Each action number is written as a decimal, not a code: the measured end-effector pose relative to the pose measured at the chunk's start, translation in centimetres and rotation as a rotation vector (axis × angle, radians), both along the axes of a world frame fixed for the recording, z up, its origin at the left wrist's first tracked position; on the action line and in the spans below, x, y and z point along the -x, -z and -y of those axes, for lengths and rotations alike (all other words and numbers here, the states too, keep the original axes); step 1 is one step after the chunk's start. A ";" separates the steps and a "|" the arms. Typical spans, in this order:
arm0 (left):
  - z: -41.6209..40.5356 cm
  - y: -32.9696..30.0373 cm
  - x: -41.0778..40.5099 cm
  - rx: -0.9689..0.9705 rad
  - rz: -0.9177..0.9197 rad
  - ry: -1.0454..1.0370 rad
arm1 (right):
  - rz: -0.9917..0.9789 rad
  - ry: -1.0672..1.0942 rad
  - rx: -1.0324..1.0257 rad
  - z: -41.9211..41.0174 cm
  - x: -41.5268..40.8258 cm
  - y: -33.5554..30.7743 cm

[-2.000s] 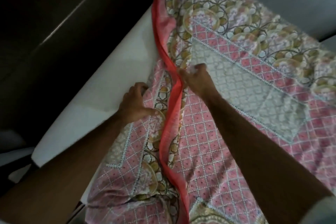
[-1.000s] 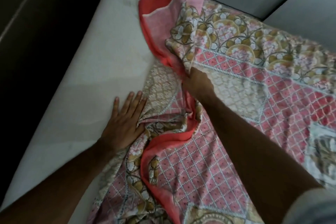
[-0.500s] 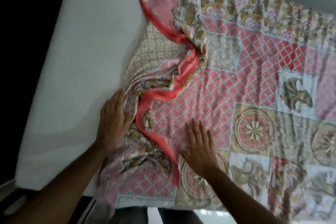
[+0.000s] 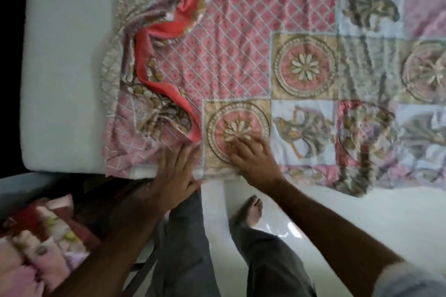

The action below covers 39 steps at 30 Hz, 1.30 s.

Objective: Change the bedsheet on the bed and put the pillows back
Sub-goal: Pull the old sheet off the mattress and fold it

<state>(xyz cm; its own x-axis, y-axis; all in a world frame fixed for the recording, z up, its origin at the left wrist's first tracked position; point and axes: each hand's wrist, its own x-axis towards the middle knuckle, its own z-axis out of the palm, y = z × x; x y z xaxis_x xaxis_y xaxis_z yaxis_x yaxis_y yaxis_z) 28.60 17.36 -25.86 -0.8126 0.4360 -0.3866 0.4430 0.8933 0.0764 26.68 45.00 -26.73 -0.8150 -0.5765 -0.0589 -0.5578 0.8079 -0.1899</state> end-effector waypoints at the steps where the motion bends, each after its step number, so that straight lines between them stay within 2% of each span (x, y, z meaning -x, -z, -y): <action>1: -1.3 -0.1 -0.7 0.036 0.028 0.051 | -0.009 -0.024 0.019 0.3 0.7 -0.1; 3: -4.4 -0.8 -1.8 0.113 0.067 0.022 | 0.040 0.012 0.070 0.4 1.3 -1.3; 5: -7.4 -2.2 -1.7 0.158 0.043 -0.097 | 0.203 0.179 0.283 0.3 2.2 -4.0; 7: -9.7 -4.1 -0.1 0.079 -0.037 -0.167 | 0.352 0.339 0.575 0.0 2.7 -6.6; 9: -11.5 -5.8 2.2 -0.053 -0.146 -0.202 | 0.332 0.439 0.770 -1.4 1.7 -8.5; 10: -12.1 -6.5 3.6 -0.109 -0.191 -0.214 | 0.263 0.500 0.828 -2.4 0.7 -8.6; 12: -12.8 -7.2 6.2 -0.191 -0.238 -0.199 | 0.122 0.719 0.733 -4.8 -2.4 -6.9; 14: -13.3 -7.2 7.4 -0.172 -0.236 -0.112 | 0.080 1.108 0.597 -7.3 -6.5 -4.5; 16: -13.6 -7.1 7.4 -0.107 -0.242 0.019 | 0.137 1.579 0.552 -9.5 -9.8 -3.1; 18: -14.2 -6.6 6.6 -0.134 -0.247 0.176 | 0.337 1.880 0.525 -11.7 -11.8 -1.6; 19: -14.7 -6.2 6.0 -0.170 -0.239 0.264 | 0.437 1.960 0.672 -12.8 -12.1 -1.1; 21: -16.0 -5.4 5.2 -0.205 -0.200 0.428 | 0.586 2.099 1.273 -15.1 -11.0 -1.2; 22: -17.0 -4.9 4.9 -0.197 -0.161 0.490 | 0.636 2.120 1.538 -16.4 -10.2 -1.4; 23: -18.0 -4.4 4.8 -0.178 -0.120 0.541 | 0.634 2.114 1.694 -17.7 -9.5 -1.6; 25: -20.4 -3.9 4.8 -0.129 -0.083 0.618 | 0.601 2.136 1.729 -19.8 -8.3 -1.8; 27: -22.9 -3.9 5.3 -0.088 -0.086 0.639 | 0.513 2.133 1.656 -20.8 -7.8 -2.5; 29: -25.9 -4.8 5.5 -0.163 -0.045 0.616 | 0.361 1.932 1.672 -20.9 -7.4 -5.0; 31: -29.7 -6.3 5.4 -0.325 0.028 0.598 | 0.293 1.564 1.887 -20.6 -7.1 -8.7; 33: -33.7 -8.1 5.4 -0.475 0.078 0.571 | 0.292 1.358 2.022 -20.7 -7.5 -11.9; 35: -37.1 -9.7 5.5 -0.565 0.092 0.546 | 0.339 1.359 1.960 -21.6 -9.0 -12.9; 37: -39.3 -10.4 5.8 -0.595 0.075 0.585 | 0.430 1.449 1.899 -22.5 -10.6 -12.0; 39: -40.1 -9.9 5.9 -0.610 0.078 0.705 | 0.484 1.557 2.022 -23.9 -11.4 -10.5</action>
